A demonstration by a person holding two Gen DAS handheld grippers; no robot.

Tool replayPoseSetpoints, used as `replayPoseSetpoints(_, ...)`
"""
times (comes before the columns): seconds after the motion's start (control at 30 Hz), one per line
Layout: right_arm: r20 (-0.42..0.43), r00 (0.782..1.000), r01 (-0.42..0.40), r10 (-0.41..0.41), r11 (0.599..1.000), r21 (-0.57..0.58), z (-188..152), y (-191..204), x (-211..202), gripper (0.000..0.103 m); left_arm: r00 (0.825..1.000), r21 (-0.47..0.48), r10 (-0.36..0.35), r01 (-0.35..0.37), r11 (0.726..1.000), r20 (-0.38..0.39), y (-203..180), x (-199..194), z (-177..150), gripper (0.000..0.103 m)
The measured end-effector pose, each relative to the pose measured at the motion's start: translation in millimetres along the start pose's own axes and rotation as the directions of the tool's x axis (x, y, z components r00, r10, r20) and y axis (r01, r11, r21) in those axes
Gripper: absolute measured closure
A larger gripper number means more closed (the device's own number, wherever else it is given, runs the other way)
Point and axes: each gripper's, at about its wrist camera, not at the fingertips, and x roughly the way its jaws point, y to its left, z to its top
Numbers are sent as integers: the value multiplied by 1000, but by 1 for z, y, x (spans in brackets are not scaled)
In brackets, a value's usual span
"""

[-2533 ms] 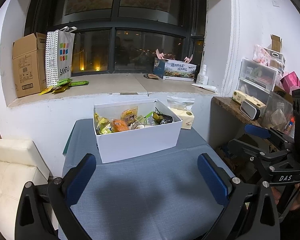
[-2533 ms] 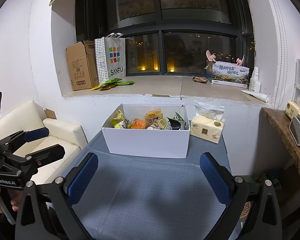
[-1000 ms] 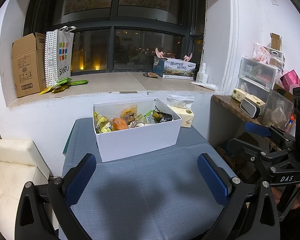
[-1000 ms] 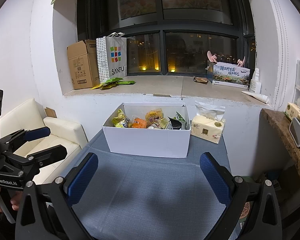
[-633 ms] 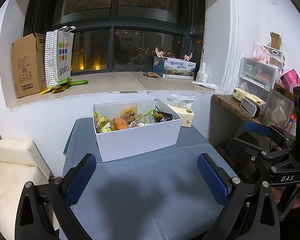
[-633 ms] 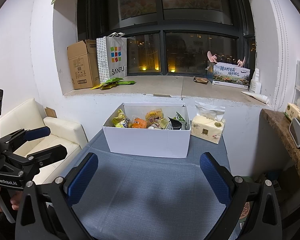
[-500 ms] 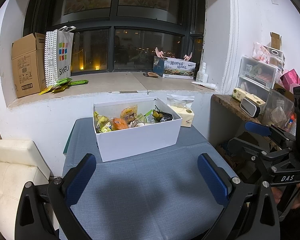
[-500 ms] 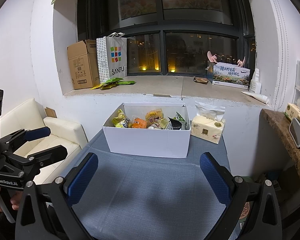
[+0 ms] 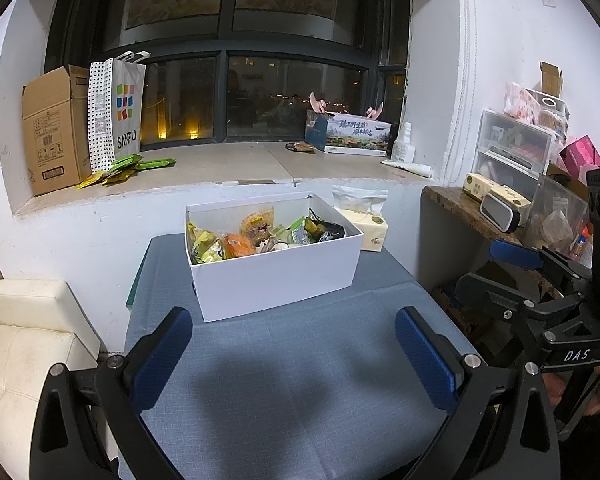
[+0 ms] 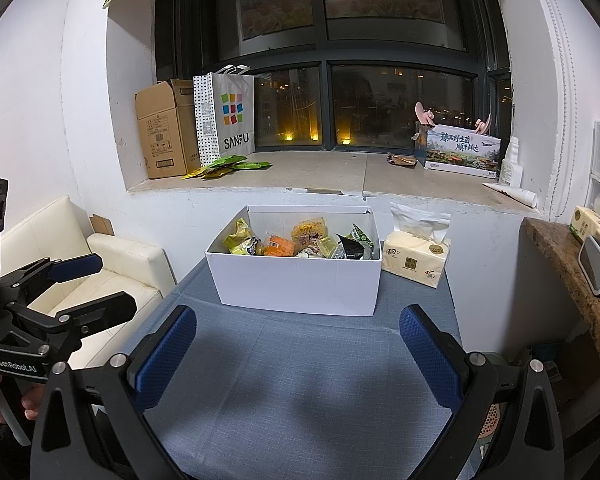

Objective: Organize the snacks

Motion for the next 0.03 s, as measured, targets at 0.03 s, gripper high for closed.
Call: replayPoseSetpoints(0.03,0,1000,0,0,1000,0,0,0,0,0,1000,-1,-6,6,1000,-1,0,0,0,0)
